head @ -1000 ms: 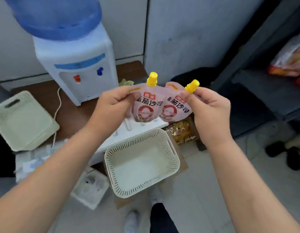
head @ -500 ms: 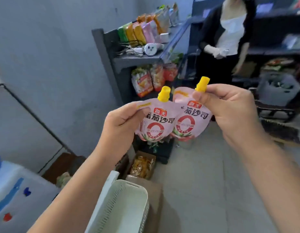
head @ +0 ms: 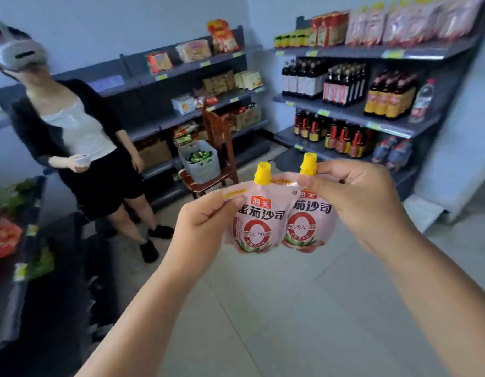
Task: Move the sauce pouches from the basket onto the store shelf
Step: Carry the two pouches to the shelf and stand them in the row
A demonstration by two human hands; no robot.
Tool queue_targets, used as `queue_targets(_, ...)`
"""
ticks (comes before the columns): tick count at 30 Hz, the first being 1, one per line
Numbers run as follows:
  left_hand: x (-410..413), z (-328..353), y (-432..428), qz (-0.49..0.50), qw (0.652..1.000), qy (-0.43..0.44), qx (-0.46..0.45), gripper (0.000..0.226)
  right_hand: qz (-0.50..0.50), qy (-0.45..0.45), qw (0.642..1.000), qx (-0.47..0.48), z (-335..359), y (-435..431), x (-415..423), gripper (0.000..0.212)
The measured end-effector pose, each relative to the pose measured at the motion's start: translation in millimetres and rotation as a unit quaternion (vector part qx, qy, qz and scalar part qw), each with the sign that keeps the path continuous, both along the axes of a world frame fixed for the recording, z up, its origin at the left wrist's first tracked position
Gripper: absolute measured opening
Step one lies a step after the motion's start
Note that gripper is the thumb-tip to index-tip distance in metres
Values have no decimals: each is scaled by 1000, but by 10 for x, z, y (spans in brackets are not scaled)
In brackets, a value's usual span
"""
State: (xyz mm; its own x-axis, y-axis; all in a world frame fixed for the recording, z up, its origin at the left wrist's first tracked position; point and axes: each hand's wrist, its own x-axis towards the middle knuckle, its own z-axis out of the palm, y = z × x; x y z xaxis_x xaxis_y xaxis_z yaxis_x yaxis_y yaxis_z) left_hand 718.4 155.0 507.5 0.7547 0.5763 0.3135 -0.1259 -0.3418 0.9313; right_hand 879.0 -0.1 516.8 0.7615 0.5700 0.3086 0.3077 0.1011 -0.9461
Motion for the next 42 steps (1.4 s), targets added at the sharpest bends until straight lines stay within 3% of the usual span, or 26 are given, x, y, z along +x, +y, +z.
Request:
queue_targets(4, 1243, -34, -197, -75, 997, 9, -30, 26, -92, -7, 996, -8, -11, -470, 976, 4)
queue_targets(9, 2537, -141, -193, -148, 988, 42, 7, 21, -181, -20, 983, -23, -4, -762, 1933, 10)
queue_targets(24, 6101, 275, 342, -310, 950, 29, 5, 20, -365, -15, 931, 1, 390, -521, 4521, 10)
queue_targets(31, 7557, 429, 371, -339, 941, 7, 9, 33, -377, -7, 926, 40, 498, -414, 5998, 7)
queue_targets(36, 8551, 521, 357, -321, 946, -23, 44, 22, -348, -10, 936, 62, 600, -409, 7016, 4)
queue_targets(39, 9080, 607, 386, -299, 951, -17, 77, 33, -330, -10, 942, 64, 722, -381, 7549, 7)
queue_targets(42, 9566, 636, 445, -296, 949, -25, 103, 27, -327, -19, 943, 57, 815, -335, 8021, 13)
